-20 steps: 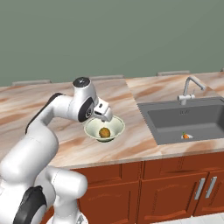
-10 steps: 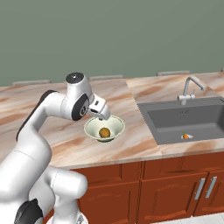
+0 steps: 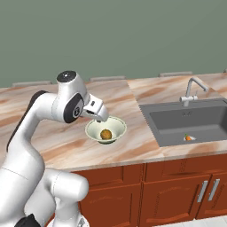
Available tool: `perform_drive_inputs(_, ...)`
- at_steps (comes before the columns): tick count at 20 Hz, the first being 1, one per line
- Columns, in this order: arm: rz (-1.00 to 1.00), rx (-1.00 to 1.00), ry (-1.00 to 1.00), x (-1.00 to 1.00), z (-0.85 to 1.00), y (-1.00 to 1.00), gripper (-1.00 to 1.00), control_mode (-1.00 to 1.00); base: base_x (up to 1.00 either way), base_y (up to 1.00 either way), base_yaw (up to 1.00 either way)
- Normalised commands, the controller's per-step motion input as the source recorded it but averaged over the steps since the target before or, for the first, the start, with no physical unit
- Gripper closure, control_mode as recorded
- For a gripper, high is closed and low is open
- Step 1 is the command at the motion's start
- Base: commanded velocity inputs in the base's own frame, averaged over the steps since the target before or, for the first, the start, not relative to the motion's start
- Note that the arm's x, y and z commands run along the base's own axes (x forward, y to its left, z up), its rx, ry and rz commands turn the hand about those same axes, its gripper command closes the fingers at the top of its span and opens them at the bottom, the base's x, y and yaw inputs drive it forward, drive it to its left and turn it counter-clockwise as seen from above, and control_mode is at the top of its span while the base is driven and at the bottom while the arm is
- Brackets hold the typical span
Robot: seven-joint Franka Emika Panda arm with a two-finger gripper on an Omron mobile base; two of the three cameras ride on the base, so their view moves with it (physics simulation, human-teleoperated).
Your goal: Pick the squashs from the cabinet and place them in one bowl. Pick the carrot from the sink and place it in the other bowl.
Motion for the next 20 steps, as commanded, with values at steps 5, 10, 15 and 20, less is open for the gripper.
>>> perform_drive_inputs(5, 0.00, -0.01, 0.00, -0.42, 0.18, 0.00, -1.00, -1.00, 0.00, 0.00, 0.00)
perform_drive_inputs(10, 0.01, 0.00, 0.00, -0.40, 0.18, 0.00, -1.00, -1.00, 0.00, 0.00, 0.00)
perform_drive_inputs(15, 0.01, 0.00, 0.00, -0.05, 0.02, 0.00, -1.00, 1.00, -0.06, 0.00, 0.01)
perform_drive_inputs(20, 0.00, 0.00, 0.00, 0.00, 0.00, 0.00, -1.00, 1.00, -0.03, 0.00, 0.00)
